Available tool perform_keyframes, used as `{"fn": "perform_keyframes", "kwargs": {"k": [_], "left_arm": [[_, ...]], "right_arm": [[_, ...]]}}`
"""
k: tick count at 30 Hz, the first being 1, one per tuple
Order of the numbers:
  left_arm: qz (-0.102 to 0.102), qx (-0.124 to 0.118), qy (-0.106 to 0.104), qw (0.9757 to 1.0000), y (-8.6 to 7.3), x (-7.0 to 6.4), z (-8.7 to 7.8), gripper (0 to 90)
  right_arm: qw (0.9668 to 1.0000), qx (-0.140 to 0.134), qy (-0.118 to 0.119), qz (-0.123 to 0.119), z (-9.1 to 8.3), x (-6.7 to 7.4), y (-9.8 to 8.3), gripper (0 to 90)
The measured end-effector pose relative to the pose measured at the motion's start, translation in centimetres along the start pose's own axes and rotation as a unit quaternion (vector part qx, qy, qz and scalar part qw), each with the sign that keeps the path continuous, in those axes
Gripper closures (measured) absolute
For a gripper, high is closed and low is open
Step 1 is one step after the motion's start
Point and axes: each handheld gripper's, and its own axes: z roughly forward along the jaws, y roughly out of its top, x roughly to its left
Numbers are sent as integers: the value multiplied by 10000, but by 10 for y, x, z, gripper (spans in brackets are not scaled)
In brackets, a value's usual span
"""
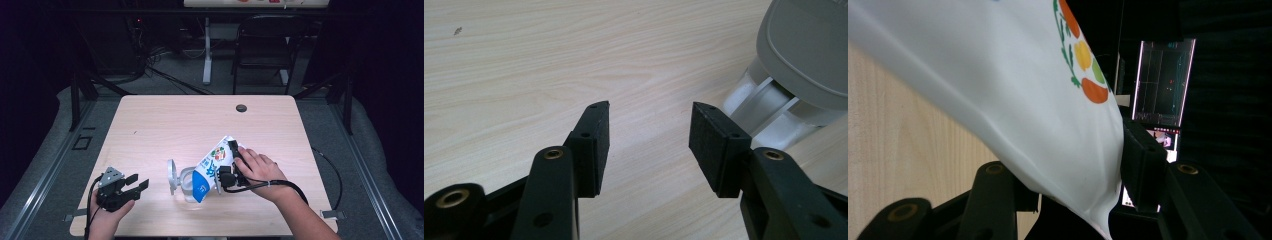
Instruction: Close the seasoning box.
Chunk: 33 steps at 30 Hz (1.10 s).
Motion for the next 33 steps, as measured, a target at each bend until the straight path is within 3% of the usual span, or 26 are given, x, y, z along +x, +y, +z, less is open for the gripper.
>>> {"fn": "perform_keyframes", "kwargs": {"k": [33], "left_arm": [[4,-2,4,10000,0,0,0,512]], "right_arm": [[9999,-33,-75,-90,-2,-2,2,581]]}}
